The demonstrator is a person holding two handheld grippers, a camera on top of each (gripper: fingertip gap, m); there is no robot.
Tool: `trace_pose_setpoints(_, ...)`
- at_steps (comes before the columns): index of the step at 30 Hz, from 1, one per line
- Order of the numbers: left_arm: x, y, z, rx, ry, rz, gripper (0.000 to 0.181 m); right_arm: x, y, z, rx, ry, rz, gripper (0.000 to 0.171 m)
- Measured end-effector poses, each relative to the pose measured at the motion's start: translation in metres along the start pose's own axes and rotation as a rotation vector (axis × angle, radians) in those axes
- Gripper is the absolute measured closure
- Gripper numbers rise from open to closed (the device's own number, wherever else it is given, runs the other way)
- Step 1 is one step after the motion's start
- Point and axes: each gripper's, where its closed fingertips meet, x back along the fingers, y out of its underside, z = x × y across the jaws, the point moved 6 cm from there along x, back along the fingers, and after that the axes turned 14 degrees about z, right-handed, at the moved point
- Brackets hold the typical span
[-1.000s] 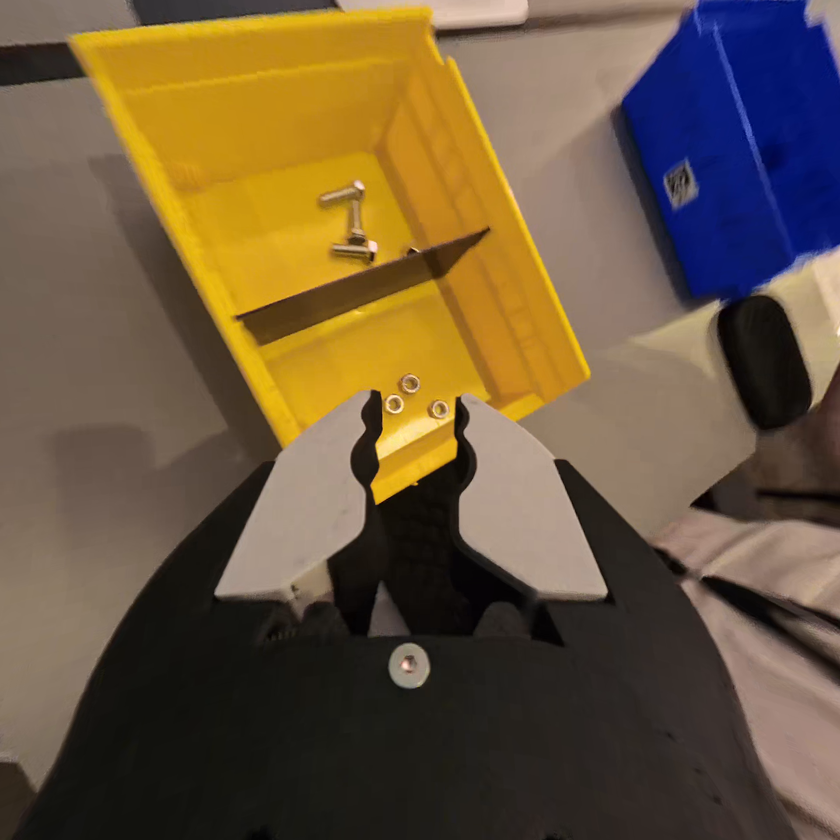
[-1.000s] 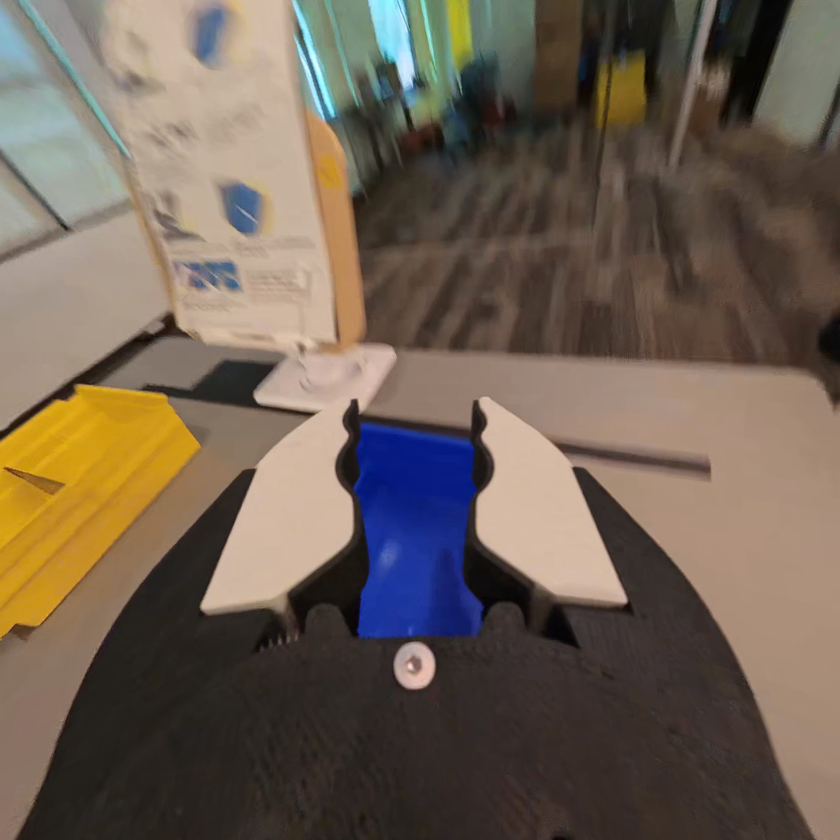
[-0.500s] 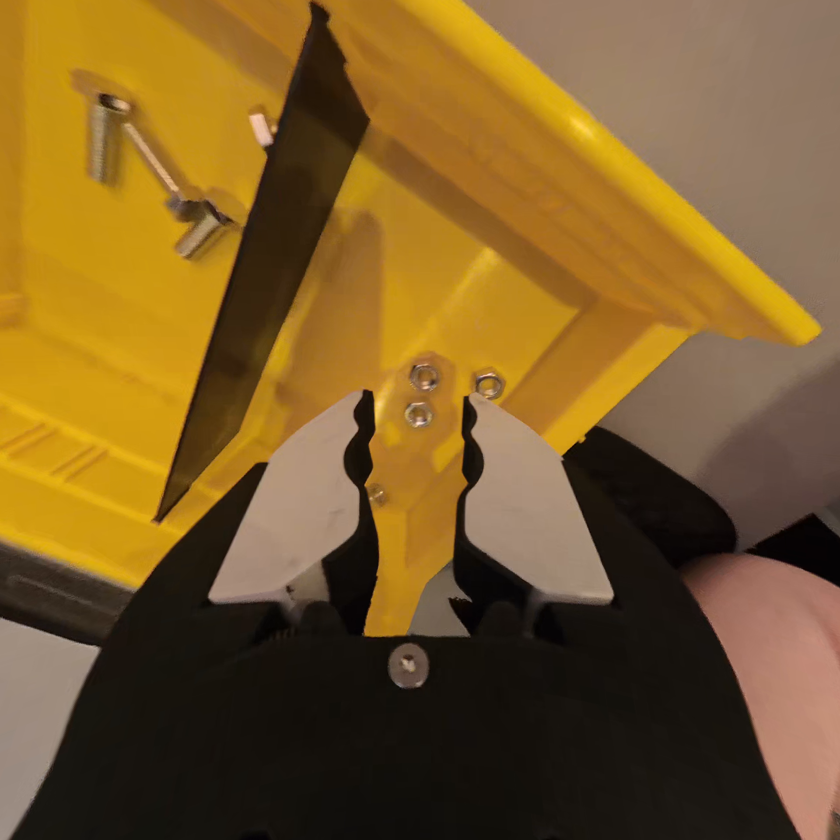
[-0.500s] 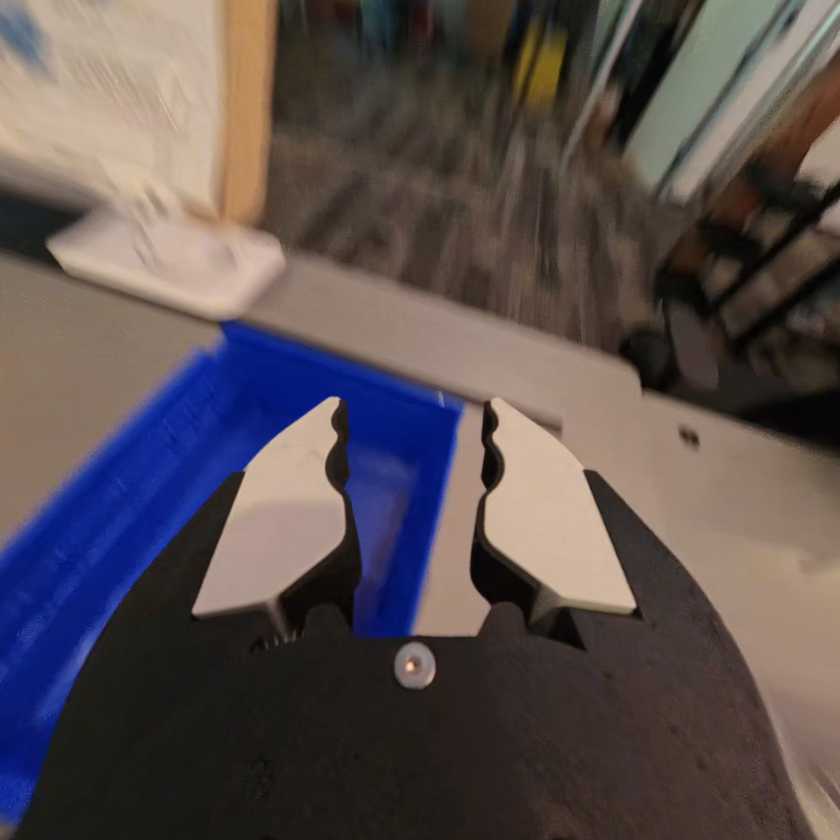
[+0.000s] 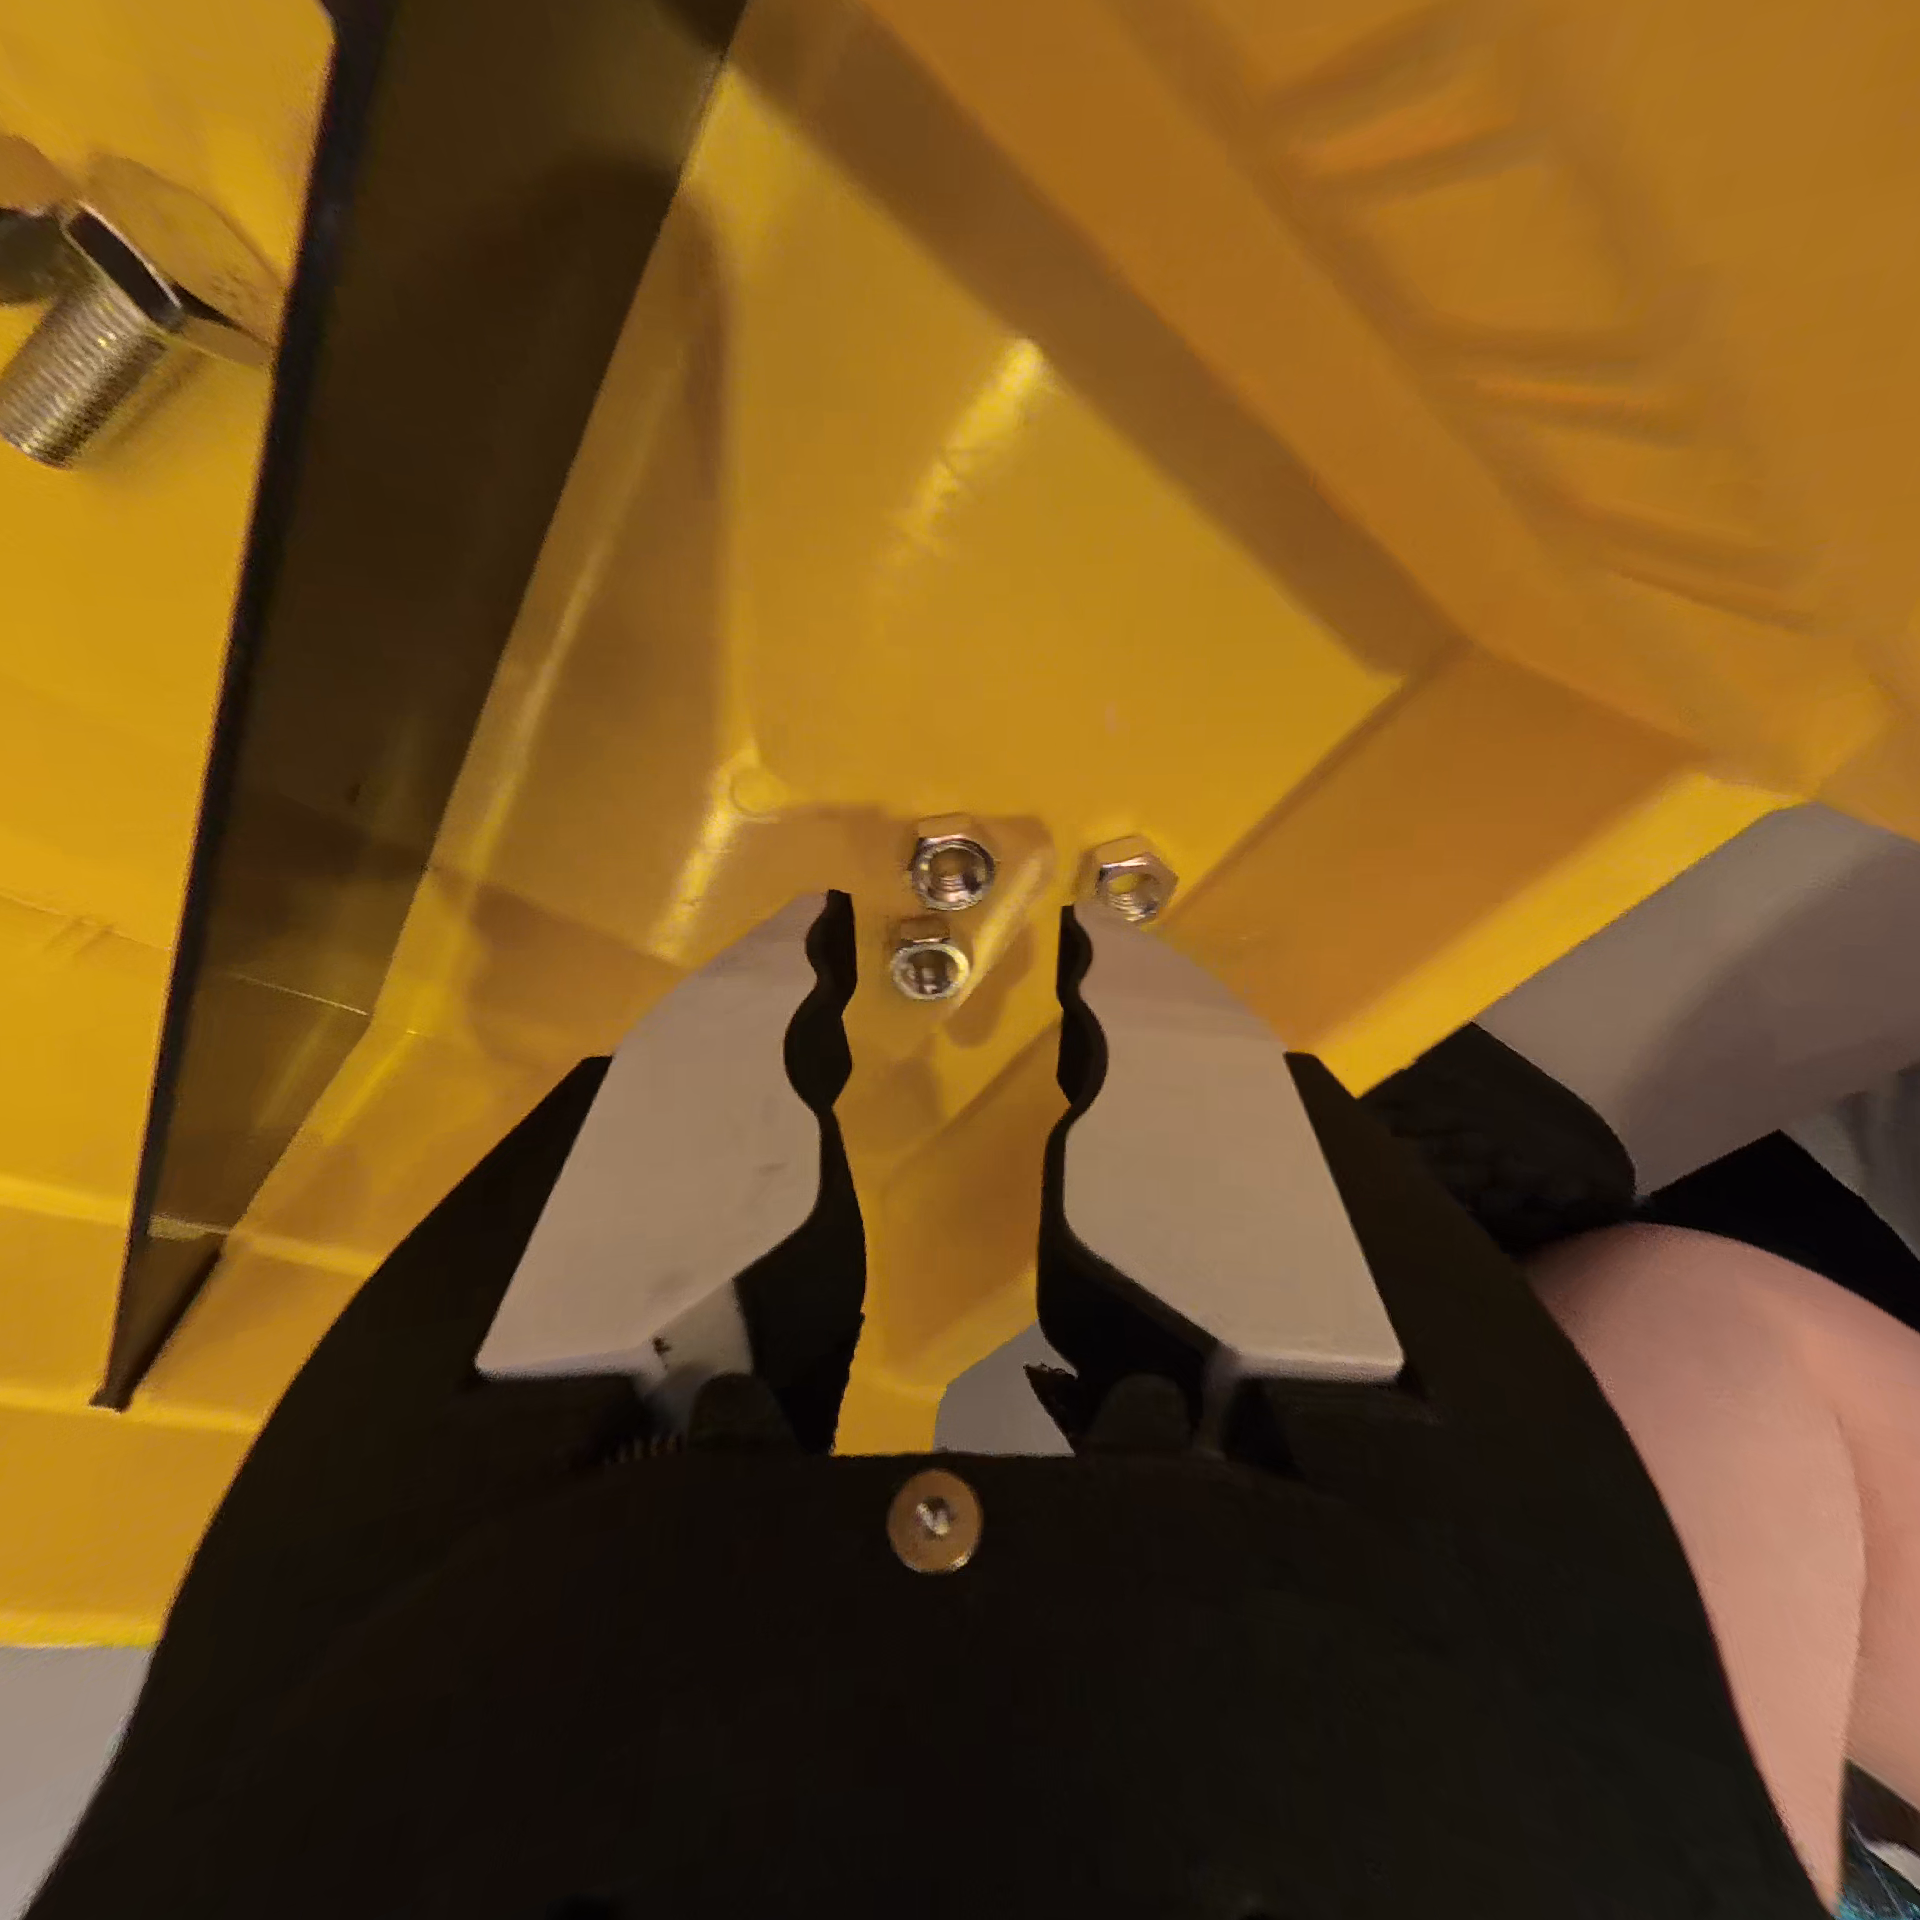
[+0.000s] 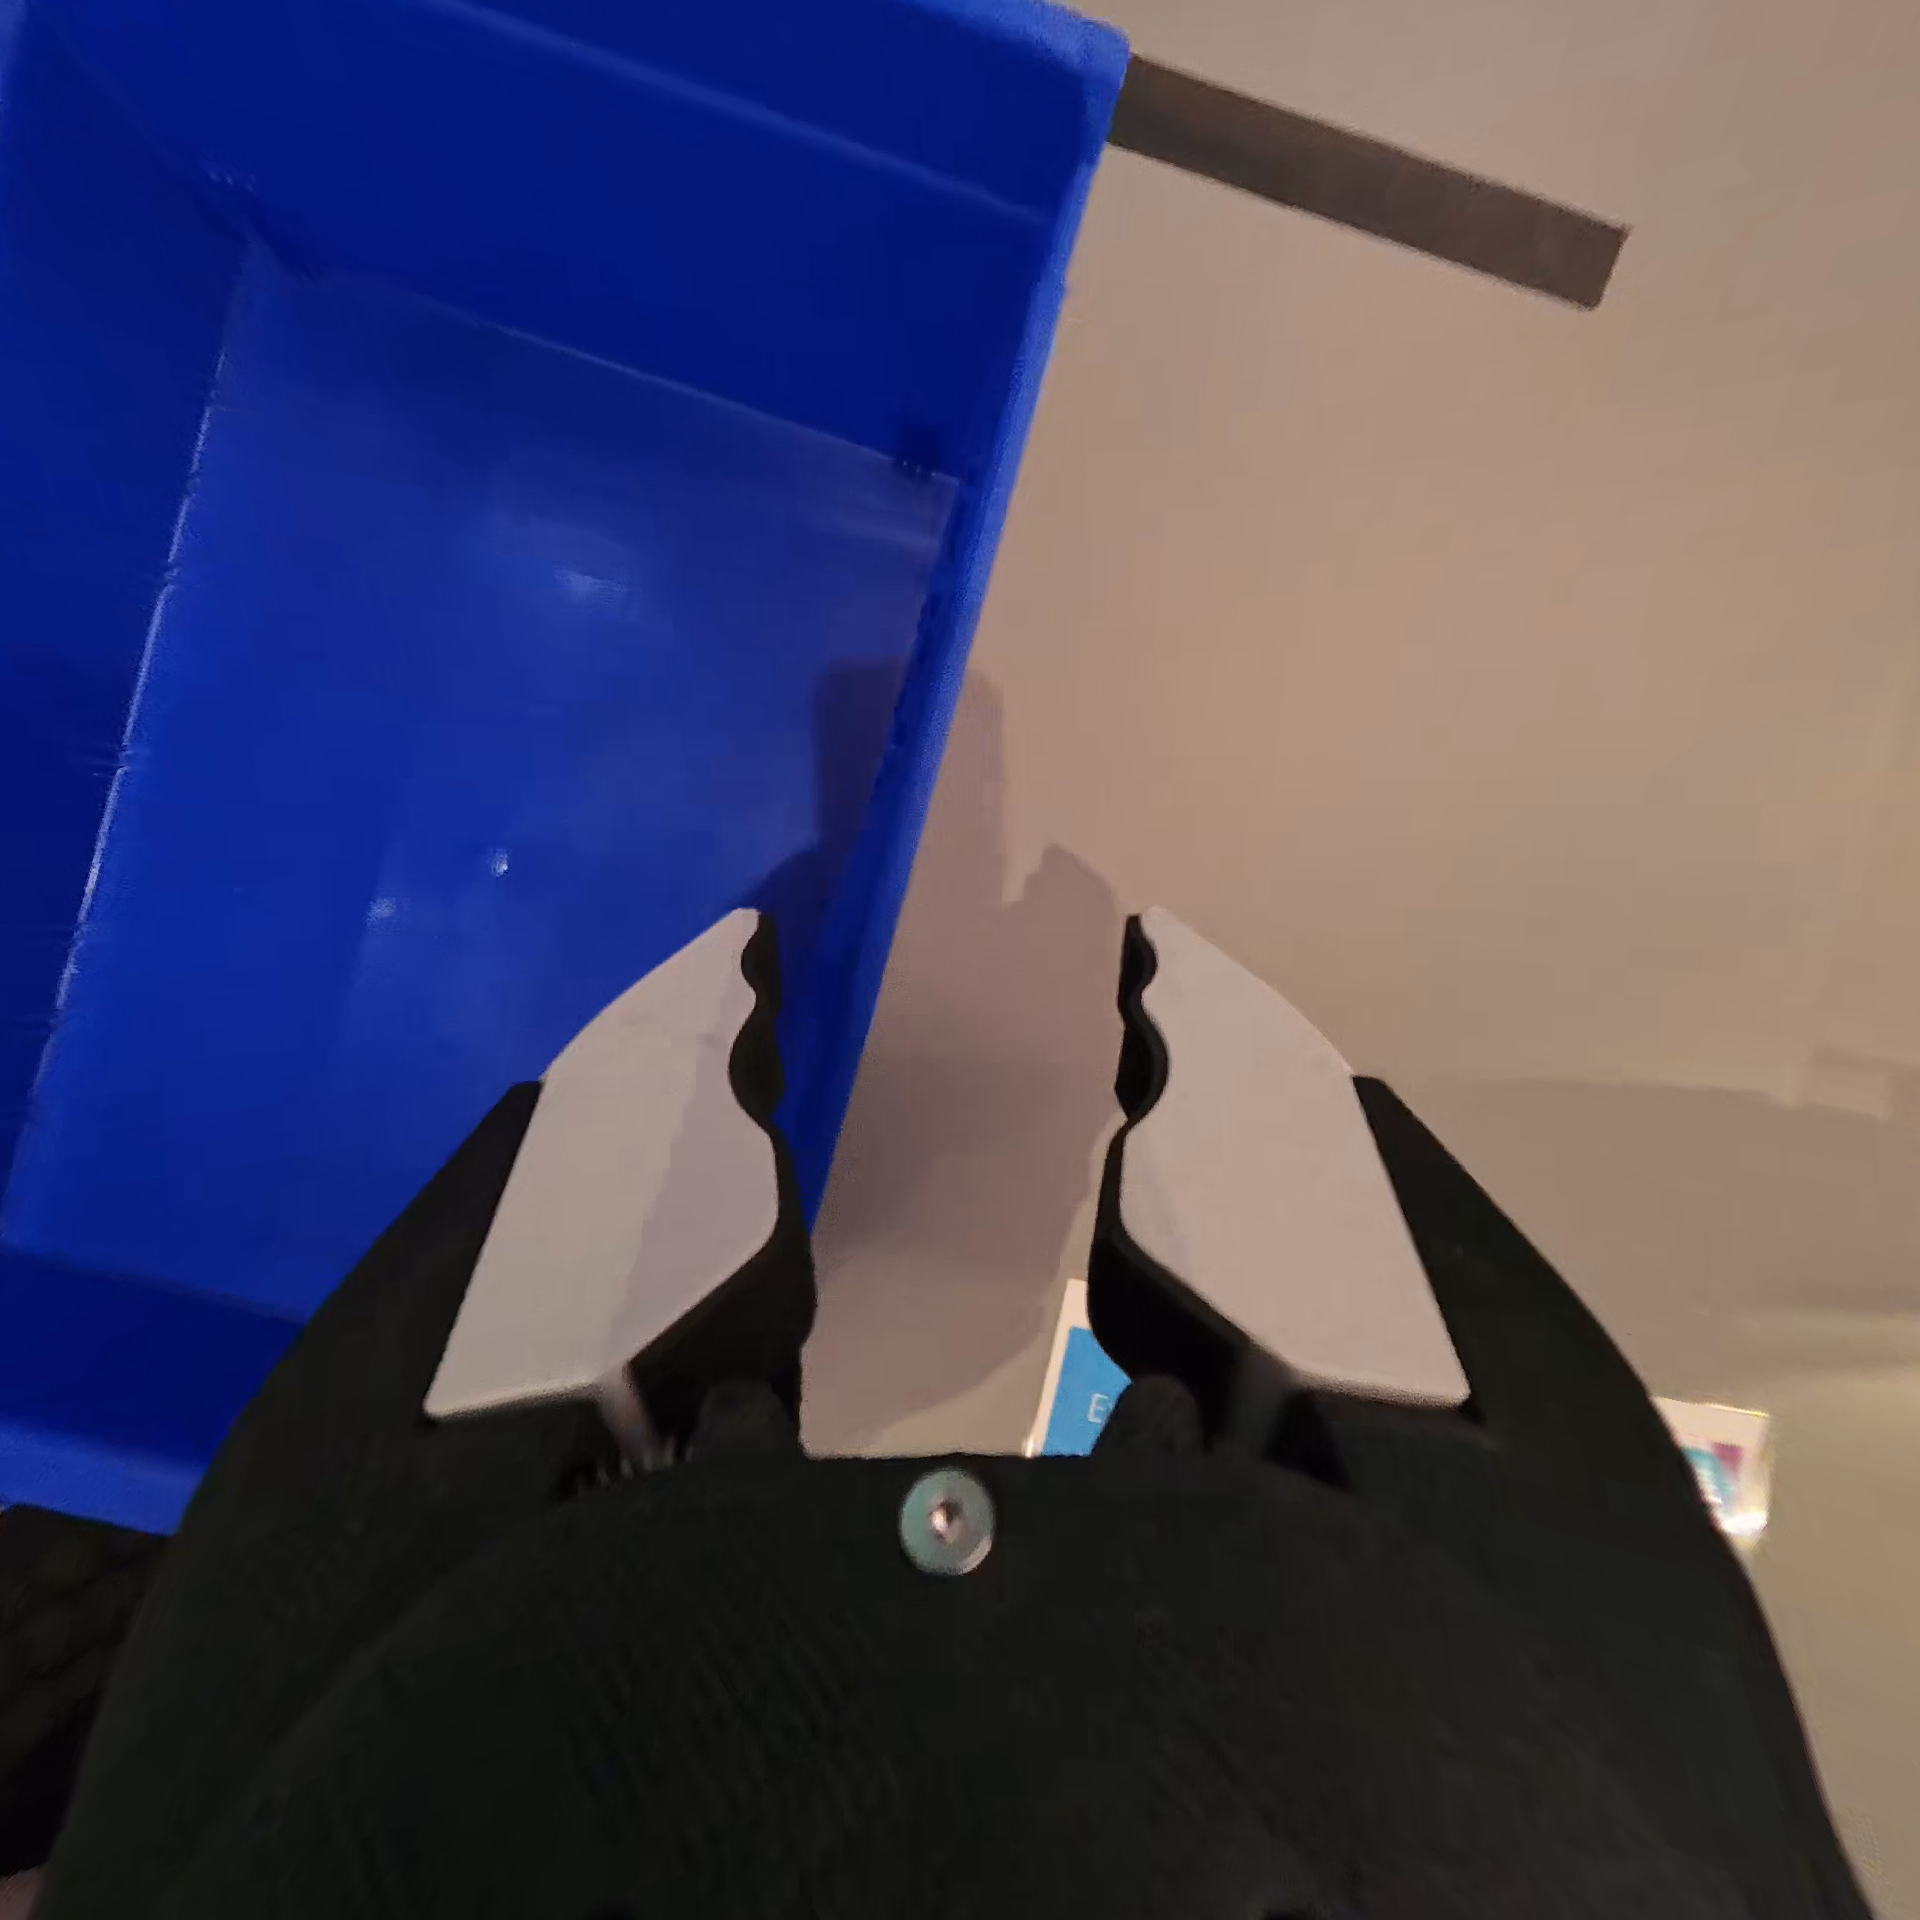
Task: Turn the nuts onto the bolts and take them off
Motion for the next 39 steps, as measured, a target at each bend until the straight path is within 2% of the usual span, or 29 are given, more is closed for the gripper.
trace_pose_setpoints(8, -0.013, 0.002, -0.008, 0.006, -0.003, -0.037, 0.149, -0.004, 0.013, 0.001, -0.08, -0.053, -0.07, 0.11)
trace_pose_setpoints(11, -0.013, 0.002, -0.01, -0.013, -0.027, -0.045, 0.156, -0.004, 0.014, -0.002, -0.109, -0.092, -0.085, 0.133)
trace_pose_setpoints(13, -0.014, 0.003, -0.012, -0.028, -0.038, -0.056, 0.165, -0.004, 0.015, -0.005, -0.162, -0.14, -0.099, 0.16)
trace_pose_setpoints(14, -0.014, 0.003, -0.012, -0.039, -0.04, -0.057, 0.165, -0.004, 0.015, -0.004, -0.189, -0.138, -0.106, 0.162)
trace_pose_setpoints(25, -0.007, 0.008, -0.018, -0.034, -0.078, -0.048, 0.167, 0.002, 0.022, 0.01, -0.359, -0.104, -0.097, 0.162)
trace_pose_setpoints(31, 0.019, 0.01, -0.014, -0.032, -0.144, 0.007, 0.167, 0.005, 0.022, 0.013, -0.378, -0.112, -0.071, 0.159)
trace_pose_setpoints(33, 0.038, 0.008, -0.007, -0.022, -0.175, 0.064, 0.167, 0.008, 0.017, 0.016, -0.398, -0.112, -0.03, 0.141)
trace_pose_setpoints(35, 0.063, 0.002, 0.007, -0.023, -0.199, 0.171, 0.167, 0.015, 0.01, 0.021, -0.425, -0.101, 0.023, 0.132)
trace_pose_setpoints(39, 0.105, -0.044, 0.052, -0.119, -0.248, 0.429, 0.167, 0.035, -0.006, 0.03, -0.422, -0.036, 0.181, 0.13)
